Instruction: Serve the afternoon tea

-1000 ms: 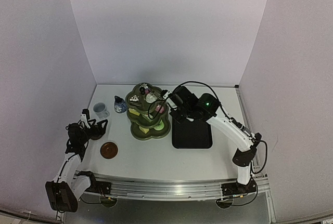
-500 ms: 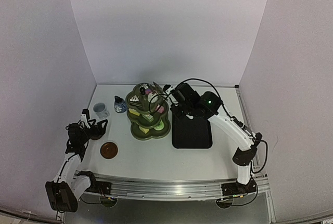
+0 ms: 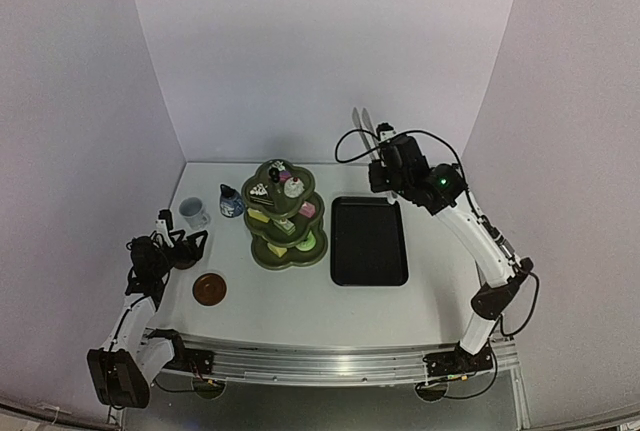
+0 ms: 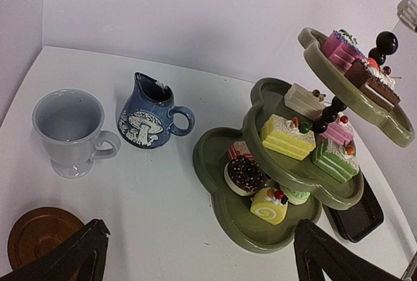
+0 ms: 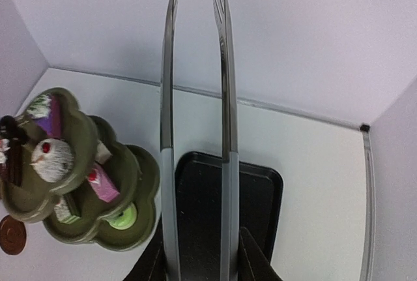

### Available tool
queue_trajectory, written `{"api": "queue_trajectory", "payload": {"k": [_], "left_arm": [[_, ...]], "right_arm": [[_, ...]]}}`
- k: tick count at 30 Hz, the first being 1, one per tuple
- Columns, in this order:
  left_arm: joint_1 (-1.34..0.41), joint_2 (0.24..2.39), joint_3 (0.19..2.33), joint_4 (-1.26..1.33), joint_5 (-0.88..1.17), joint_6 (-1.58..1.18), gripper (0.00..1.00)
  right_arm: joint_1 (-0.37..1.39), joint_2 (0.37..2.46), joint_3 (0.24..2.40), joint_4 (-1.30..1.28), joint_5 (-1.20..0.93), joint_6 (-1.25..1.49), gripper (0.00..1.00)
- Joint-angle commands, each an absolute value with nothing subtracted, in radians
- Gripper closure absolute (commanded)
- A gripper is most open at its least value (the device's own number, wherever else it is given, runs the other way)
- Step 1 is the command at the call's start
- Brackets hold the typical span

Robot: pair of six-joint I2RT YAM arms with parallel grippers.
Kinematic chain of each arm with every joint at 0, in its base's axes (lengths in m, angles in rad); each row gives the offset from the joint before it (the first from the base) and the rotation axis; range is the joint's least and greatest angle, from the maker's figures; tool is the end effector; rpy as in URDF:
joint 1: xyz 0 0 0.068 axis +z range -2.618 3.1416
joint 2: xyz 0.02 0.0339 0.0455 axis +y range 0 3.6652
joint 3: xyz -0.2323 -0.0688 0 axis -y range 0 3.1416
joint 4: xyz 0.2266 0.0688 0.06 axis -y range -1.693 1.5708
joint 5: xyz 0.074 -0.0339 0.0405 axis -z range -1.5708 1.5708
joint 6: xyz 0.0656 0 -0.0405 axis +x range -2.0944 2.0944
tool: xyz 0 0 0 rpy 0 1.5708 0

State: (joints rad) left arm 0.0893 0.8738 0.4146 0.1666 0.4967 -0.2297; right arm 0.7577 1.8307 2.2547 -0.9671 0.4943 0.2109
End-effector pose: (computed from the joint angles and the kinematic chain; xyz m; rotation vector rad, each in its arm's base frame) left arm 0.2286 -0.0109 0.2070 0.0499 1.8632 -0.5588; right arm 0.2933 0.2347 0.4178 -0.2689 2.0263 0.0799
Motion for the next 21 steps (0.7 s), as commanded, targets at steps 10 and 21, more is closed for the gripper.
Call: {"api": "queue_trajectory", "payload": {"k": [10,21], "left_arm": [[0.096,0.864,0.489,0.080,0.579,-0.163,0.00],[0.096,0.845,0.495,0.025,0.578,-0.119,0.00]], "right_arm": [[0.599,1.756,1.624,-0.864,0.297,0.570,0.70],[0.599,1.810,1.368,-0.741,0.247,0.580,0.69]]}}
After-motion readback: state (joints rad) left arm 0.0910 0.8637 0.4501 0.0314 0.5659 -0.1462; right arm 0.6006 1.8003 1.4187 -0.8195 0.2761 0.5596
